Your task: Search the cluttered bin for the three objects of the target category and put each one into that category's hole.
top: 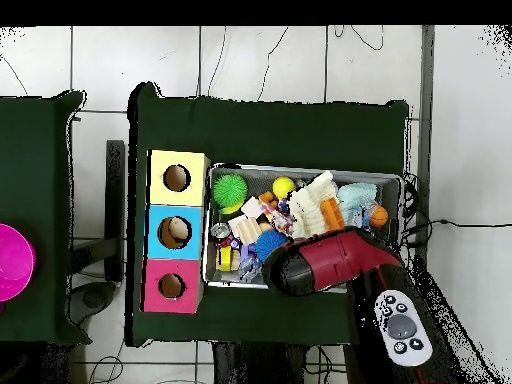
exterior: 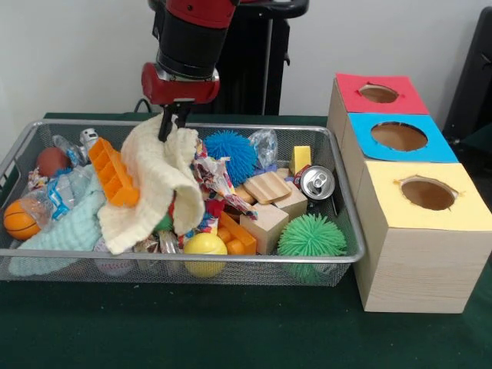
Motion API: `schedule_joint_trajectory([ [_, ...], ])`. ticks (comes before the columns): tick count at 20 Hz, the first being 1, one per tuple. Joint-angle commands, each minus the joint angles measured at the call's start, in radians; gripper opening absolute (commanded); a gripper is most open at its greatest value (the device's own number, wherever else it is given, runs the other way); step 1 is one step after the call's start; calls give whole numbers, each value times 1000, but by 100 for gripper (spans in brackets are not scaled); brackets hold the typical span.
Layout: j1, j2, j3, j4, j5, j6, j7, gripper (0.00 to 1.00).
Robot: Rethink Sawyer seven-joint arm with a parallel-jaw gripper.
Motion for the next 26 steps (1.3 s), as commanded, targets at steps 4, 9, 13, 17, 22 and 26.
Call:
schedule_joint_trajectory([
  [4, -50, 14, 123, 50, -58, 22, -251, 0],
  [9, -80, 20, 159, 46, -82, -17, -235, 100],
  [13, -88, 16, 175, 40, -84, -12, -250, 100],
  [17, -106, 16, 202, 33, -95, -10, -266, 100],
  [22, -115, 31, 237, 32, -98, -1, -259, 100],
  [26, -70, 31, 231, 31, -85, 25, -192, 100],
])
